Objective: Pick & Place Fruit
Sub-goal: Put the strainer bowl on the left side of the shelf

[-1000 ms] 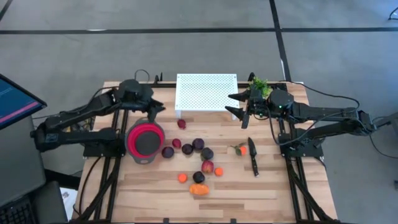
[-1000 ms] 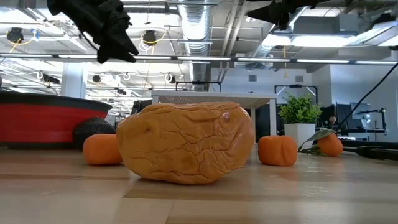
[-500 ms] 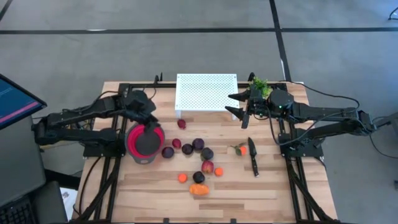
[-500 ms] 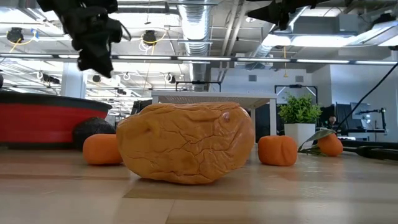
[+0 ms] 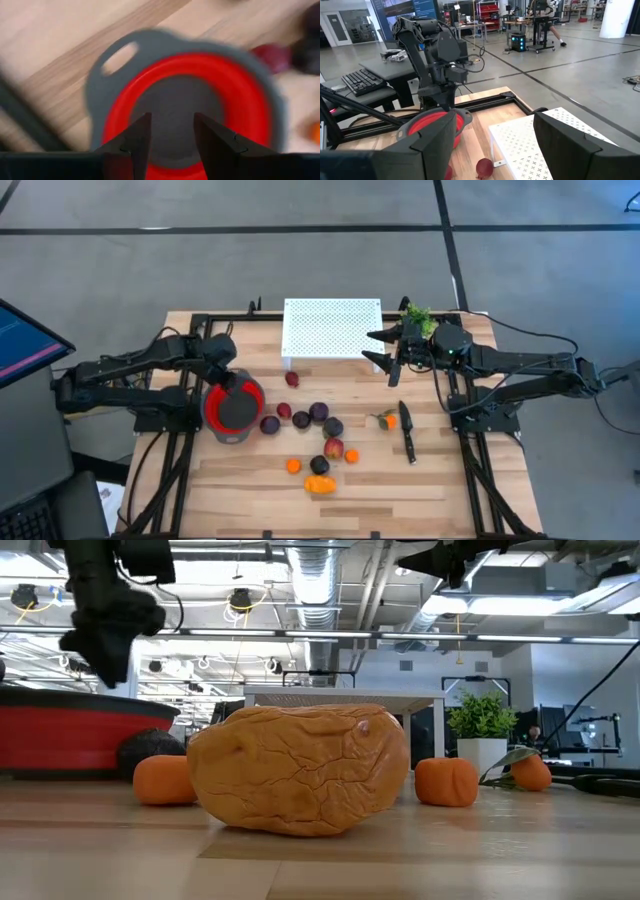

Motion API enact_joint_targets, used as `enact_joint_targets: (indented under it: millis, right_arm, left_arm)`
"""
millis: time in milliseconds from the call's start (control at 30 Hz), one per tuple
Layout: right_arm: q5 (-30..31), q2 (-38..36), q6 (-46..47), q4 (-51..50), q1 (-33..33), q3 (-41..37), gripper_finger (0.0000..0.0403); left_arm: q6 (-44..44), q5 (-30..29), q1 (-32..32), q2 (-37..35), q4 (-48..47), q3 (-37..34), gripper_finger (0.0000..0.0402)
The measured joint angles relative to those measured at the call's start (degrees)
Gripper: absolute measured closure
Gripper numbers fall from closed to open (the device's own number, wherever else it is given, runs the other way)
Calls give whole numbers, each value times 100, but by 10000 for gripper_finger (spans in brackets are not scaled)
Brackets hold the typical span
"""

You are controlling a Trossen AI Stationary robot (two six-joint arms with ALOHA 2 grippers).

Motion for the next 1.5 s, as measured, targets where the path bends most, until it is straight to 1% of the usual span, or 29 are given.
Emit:
enact_joint_targets:
  millis: [133, 267, 400, 667, 867, 1100, 1233, 1500]
  right_arm:
    - [0, 0, 0, 2, 0, -1, 143]
    - [0, 0, 0, 64, 0, -2, 143]
    - [0, 0, 0, 167, 0, -2, 143]
    - [0, 0, 0, 183, -1, -2, 143]
    - [0, 0, 0, 168, 0, -2, 143]
    - [0, 0, -2, 128, -2, -2, 143]
    - [0, 0, -2, 127, -1, -2, 143]
    - [0, 0, -2, 129, -2, -2, 143]
  left_arm:
    - [-4, -293, 67, 95, -576, 0, 261]
    - [24, -339, 228, 220, -779, 0, 261]
    - [44, -513, 379, 351, -801, 0, 261]
    - [62, -504, 694, 707, -811, 0, 261]
    - [411, -202, 833, 920, -736, -241, 261]
    - [541, -322, 855, 935, -596, -553, 261]
    - [555, -437, 853, 925, -546, -555, 261]
    - [561, -488, 850, 881, -511, -555, 261]
